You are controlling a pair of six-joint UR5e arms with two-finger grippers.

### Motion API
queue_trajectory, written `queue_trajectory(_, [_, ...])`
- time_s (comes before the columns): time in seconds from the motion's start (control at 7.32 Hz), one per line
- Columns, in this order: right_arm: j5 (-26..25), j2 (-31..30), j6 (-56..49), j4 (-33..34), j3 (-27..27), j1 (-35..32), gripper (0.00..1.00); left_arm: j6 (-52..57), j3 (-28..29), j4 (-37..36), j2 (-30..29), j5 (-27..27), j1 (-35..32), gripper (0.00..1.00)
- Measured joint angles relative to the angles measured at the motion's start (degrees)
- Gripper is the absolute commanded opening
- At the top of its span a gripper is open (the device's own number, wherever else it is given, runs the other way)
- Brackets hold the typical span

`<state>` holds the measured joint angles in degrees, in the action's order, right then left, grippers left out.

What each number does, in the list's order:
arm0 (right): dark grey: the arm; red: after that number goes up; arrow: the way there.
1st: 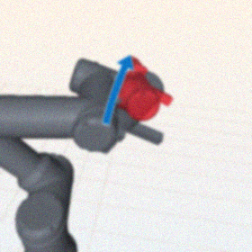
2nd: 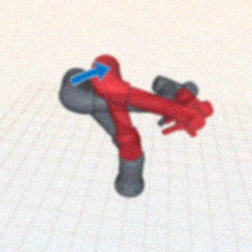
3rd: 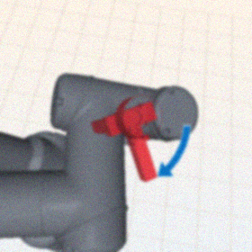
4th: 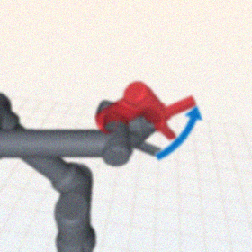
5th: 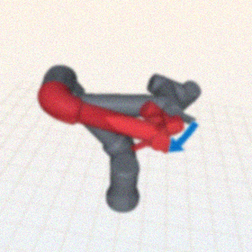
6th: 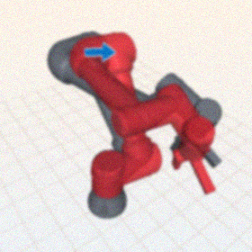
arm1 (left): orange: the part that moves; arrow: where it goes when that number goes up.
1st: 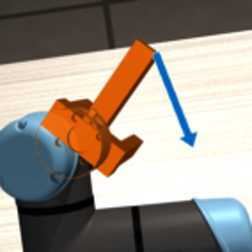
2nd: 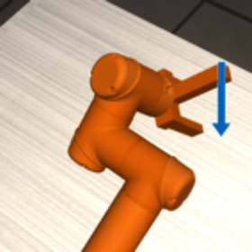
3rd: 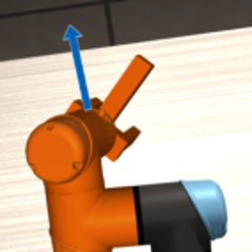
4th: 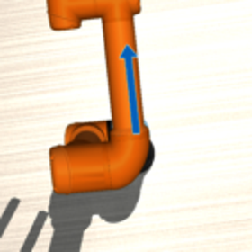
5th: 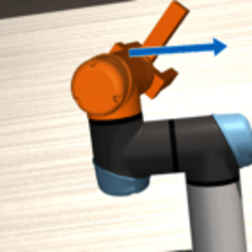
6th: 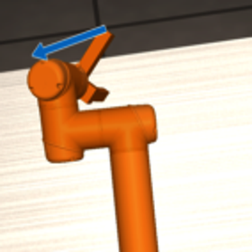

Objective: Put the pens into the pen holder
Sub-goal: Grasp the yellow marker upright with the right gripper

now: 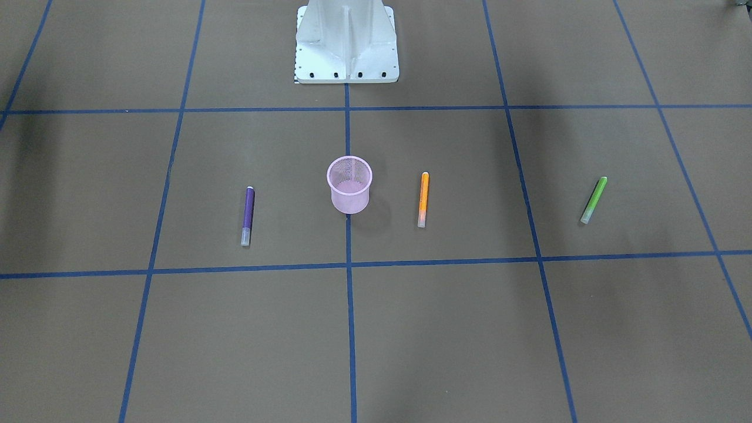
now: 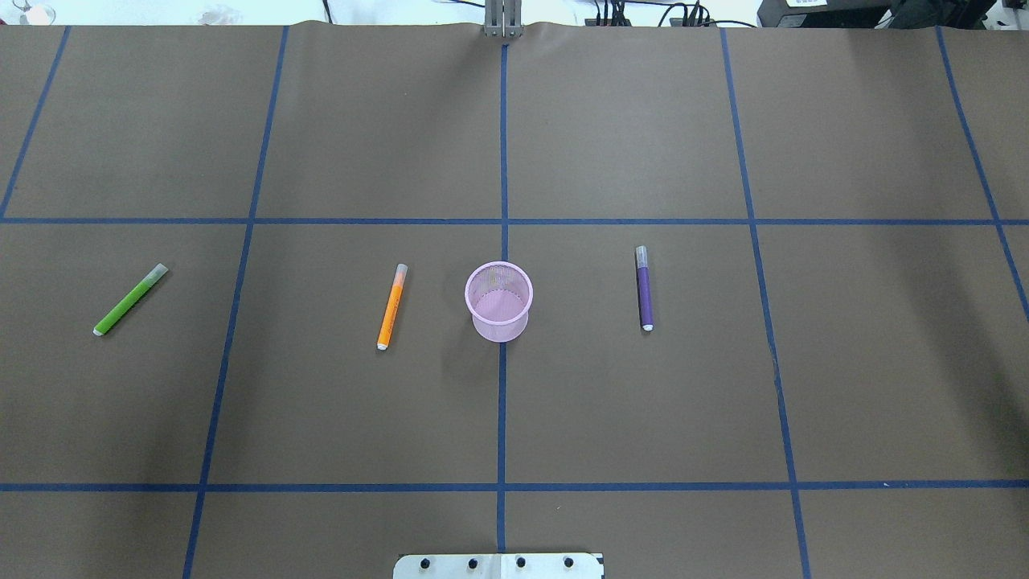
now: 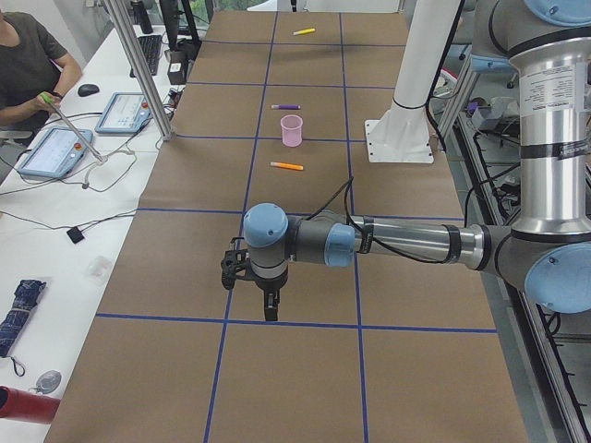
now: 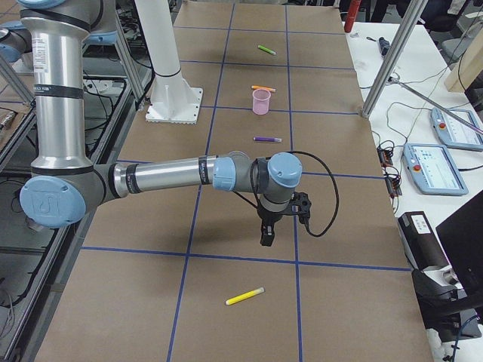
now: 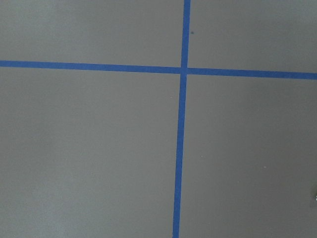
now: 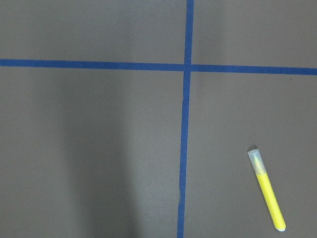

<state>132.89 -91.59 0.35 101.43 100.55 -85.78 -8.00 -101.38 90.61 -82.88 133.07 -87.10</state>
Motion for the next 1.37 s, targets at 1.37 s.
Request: queue_trajectory(1.37, [-1.20, -1.34, -0.11, -4.72, 1.53, 1.94, 1.00, -0.09, 0.18, 0.55, 0.07, 1.68, 1.22, 1.00])
